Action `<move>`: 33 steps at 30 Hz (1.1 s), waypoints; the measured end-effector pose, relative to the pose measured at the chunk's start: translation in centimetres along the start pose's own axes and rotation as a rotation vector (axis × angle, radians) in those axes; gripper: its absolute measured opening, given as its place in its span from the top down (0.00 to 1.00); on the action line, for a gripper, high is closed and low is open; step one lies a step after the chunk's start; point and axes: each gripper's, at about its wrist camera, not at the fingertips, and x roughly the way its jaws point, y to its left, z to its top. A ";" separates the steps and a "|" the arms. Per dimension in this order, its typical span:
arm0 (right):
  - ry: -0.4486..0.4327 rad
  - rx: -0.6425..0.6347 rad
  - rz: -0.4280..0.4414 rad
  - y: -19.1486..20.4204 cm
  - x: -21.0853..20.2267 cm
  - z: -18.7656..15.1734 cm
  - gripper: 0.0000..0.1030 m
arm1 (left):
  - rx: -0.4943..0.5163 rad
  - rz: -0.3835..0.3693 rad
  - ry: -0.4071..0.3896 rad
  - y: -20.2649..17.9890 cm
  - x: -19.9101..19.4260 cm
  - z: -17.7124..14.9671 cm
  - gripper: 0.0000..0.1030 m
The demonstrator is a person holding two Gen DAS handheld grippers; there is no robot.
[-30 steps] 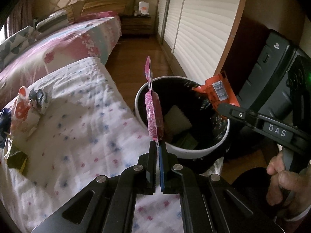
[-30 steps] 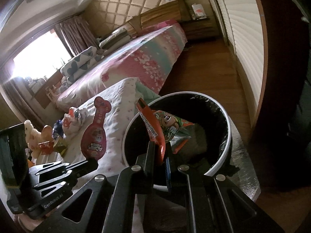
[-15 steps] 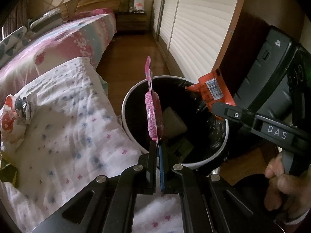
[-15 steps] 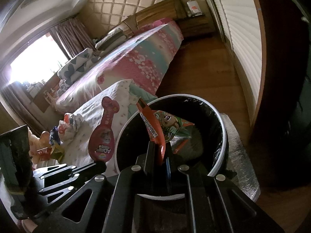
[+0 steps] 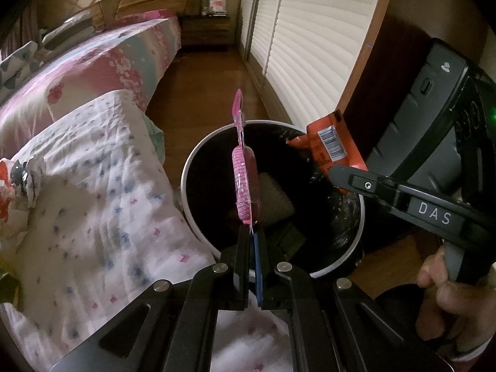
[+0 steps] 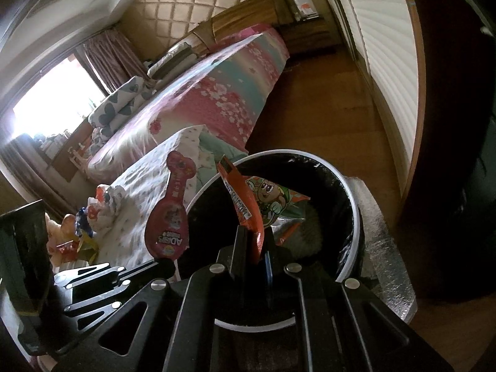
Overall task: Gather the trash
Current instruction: 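Carry the hairbrush and snack wrapper over the trash bin with both tools, then open the left tool over the bin while the right tool releases the wrapper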
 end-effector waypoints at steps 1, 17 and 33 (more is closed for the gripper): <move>0.001 0.000 -0.001 -0.1 0.0 0.0 0.91 | 0.000 -0.002 0.000 -0.1 0.1 0.1 0.99; -0.031 0.026 0.007 0.7 -0.8 -0.5 0.36 | -0.073 0.054 -0.042 2.7 -3.1 -2.7 0.45; -0.004 -0.085 0.074 7.7 -0.3 -3.5 0.29 | -0.206 0.141 -0.088 8.4 -8.7 -8.2 0.42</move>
